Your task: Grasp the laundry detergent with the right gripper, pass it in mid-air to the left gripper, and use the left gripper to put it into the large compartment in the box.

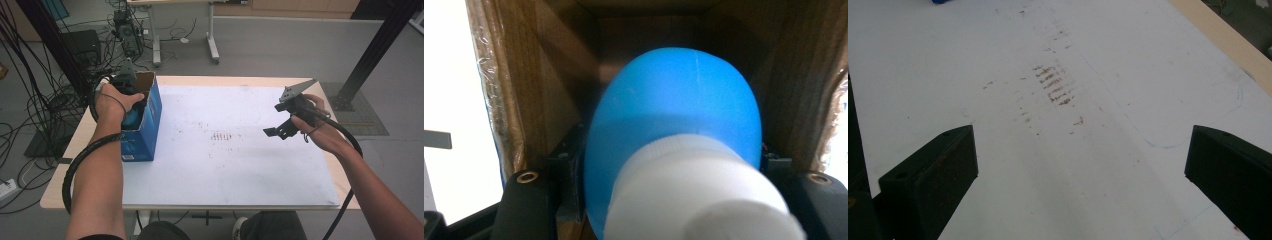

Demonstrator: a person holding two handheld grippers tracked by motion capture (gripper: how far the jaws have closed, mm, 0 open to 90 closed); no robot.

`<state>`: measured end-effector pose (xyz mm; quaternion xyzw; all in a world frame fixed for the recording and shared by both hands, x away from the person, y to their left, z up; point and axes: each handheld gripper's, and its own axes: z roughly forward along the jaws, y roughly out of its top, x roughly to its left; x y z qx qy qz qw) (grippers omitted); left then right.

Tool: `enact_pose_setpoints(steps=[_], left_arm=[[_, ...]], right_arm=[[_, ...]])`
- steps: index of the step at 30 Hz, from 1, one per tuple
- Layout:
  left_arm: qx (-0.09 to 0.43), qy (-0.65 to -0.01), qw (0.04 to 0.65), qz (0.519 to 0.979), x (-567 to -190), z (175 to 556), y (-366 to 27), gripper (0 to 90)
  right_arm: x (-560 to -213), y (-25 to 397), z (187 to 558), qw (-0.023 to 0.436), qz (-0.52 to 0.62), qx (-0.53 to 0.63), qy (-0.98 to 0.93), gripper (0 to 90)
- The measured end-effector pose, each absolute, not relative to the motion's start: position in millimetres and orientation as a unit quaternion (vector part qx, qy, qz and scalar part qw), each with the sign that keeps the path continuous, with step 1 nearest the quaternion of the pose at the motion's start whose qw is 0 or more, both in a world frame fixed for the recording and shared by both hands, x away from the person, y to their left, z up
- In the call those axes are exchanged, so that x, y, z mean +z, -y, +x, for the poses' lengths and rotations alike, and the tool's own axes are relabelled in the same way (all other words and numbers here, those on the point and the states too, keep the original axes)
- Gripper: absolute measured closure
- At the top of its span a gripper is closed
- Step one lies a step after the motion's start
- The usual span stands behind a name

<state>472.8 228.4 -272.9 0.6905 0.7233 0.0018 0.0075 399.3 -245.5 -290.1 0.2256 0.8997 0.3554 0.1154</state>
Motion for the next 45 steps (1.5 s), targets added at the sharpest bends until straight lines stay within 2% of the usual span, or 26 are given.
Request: enact_pose_setpoints(steps=[45], left_arm=[[0.006, -0.725, 0.011, 0.688, -273.5, 472.9, -228.2, 35.2]], right_arm=[[-292.0, 248.3, 401.1, 0.117, 0.23, 0.353, -0.899, 0.4]])
